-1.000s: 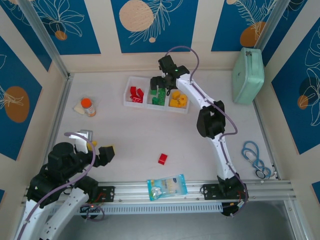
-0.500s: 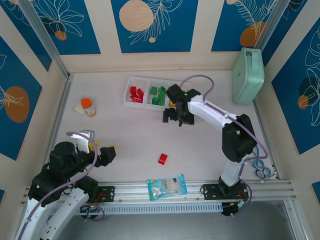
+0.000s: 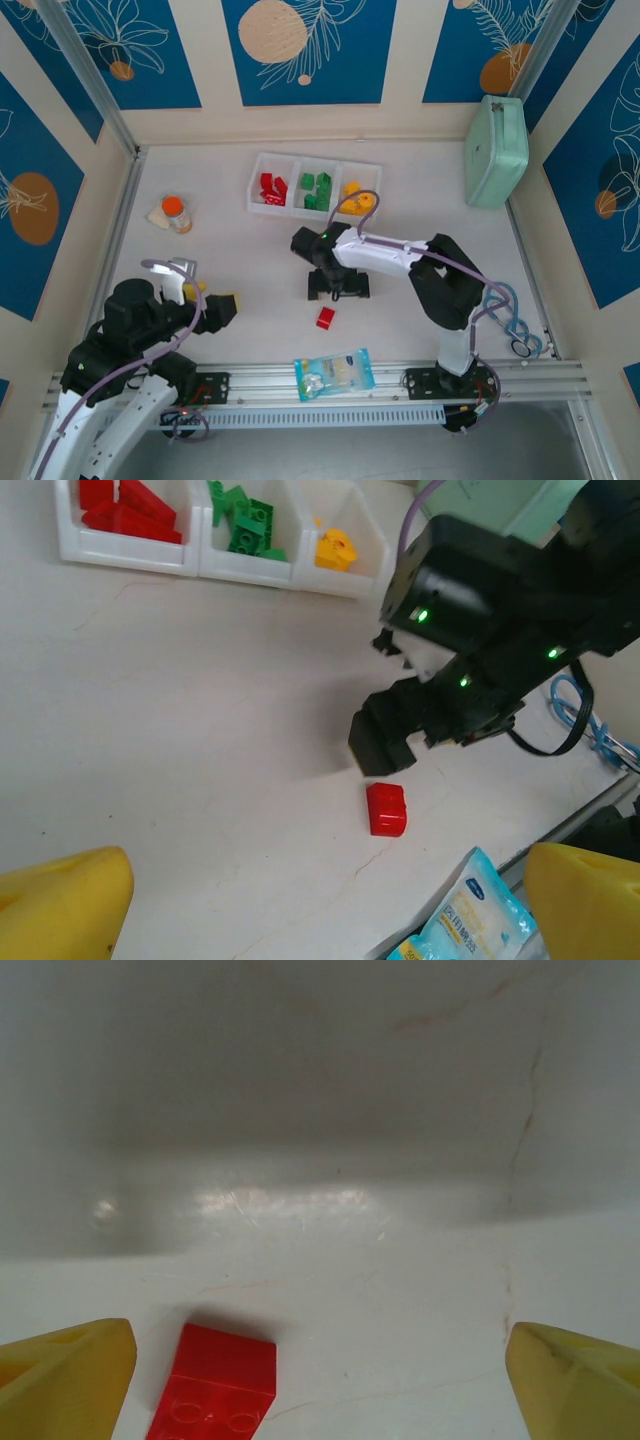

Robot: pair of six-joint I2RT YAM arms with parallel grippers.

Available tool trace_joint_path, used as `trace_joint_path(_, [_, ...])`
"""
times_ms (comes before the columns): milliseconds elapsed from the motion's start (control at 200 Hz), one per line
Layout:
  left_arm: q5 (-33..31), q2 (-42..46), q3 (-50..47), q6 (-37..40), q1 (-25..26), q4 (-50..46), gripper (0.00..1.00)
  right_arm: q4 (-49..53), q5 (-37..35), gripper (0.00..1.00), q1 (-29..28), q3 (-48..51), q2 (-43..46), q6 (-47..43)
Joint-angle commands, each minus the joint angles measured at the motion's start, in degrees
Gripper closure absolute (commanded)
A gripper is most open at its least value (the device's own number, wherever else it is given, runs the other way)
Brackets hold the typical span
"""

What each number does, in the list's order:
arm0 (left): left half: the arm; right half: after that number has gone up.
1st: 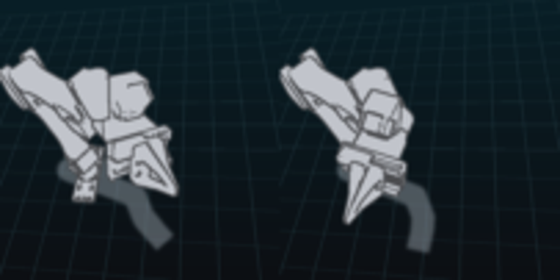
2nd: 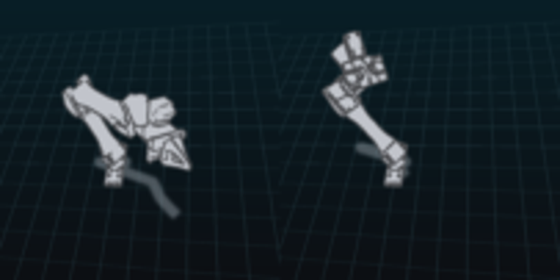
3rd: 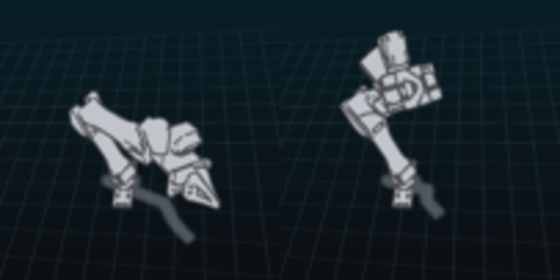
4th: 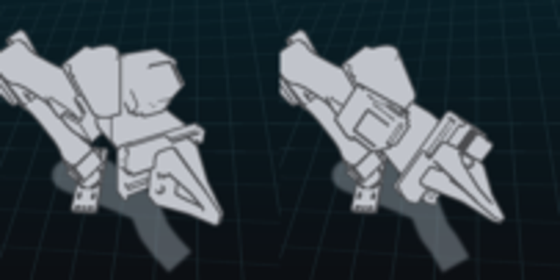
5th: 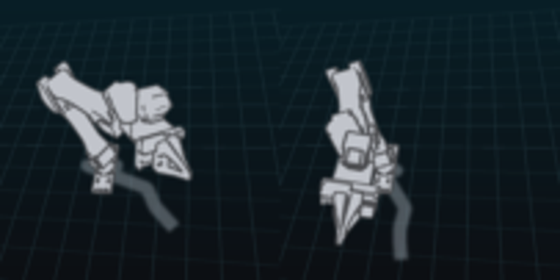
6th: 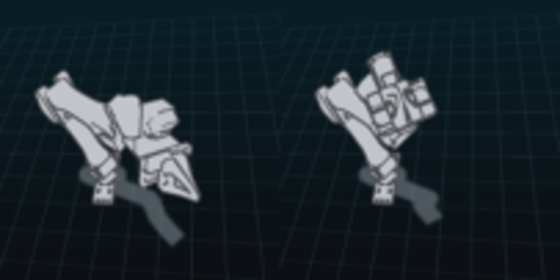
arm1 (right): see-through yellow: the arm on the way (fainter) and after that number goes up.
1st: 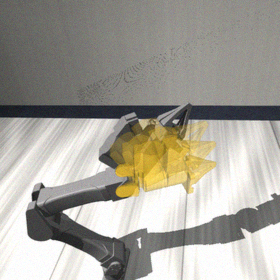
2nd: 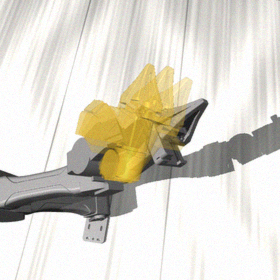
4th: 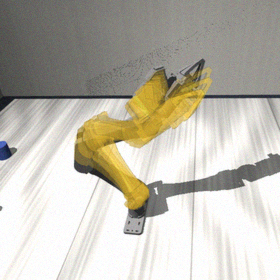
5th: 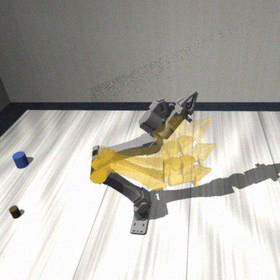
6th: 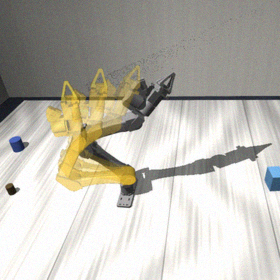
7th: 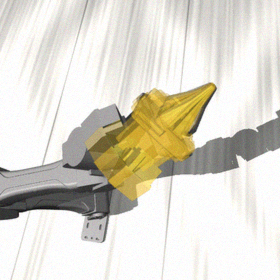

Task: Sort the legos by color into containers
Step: Pick up the lego from the bottom-center of the table.

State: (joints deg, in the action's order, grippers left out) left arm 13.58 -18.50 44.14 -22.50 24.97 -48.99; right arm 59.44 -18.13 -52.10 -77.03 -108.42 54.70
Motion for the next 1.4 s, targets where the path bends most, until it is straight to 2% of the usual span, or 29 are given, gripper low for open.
trace_joint_path(0, [3.11, 0.13, -0.37, 1.58, -0.56, 1.52, 0.0, 4.02, -1.17, 0.07, -1.68, 0.75, 0.85, 6.82])
trace_joint_path(130, [2.89, 0.48, -0.22, 1.62, -0.54, 1.29, 0.0, 1.12, 1.86, 0.15, -4.24, 3.82, 0.6, 8.82])
trace_joint_path(435, [2.4, 2.32, -0.19, 1.58, -0.54, 1.19, 0.0, 0.7, 6.85, 0.33, -7.79, -1.79, -7.15, 2.74])
trace_joint_path(585, [2.33, 2.86, -0.35, 1.58, -0.54, 1.19, 0.0, -0.02, 8.75, 0.44, -8.33, -0.98, -7.33, 2.55])
trace_joint_path(705, [2.49, 2.8, -0.28, 1.58, -0.54, 1.27, 0.0, 0.47, 8.9, 0.42, -8.54, 1.14, -5.54, 3.7])
trace_joint_path(825, [2.66, 2.68, -0.37, 1.58, -0.54, 1.36, 0.0, 1.12, 8.88, 0.29, -8.95, 3.71, -1.6, 5.09])
trace_joint_path(1010, [2.92, 2.48, -0.37, 1.61, -0.54, 1.36, 0.0, -0.39, 10.78, 0.22, -11.09, 4.55, 0.89, -1.72])
trace_joint_path(1241, [2.51, 2.72, -0.39, 1.49, -0.54, 1.31, 0.0, 2.4, 10.31, 0.22, -11.88, 2.8, 0.82, 1.55])
trace_joint_path(1396, [2.67, 2.67, -0.37, 1.5, -0.57, 1.4, 0.0, 0.56, 9.35, 0.27, -9.77, 3.97, 1.53, 4.57])
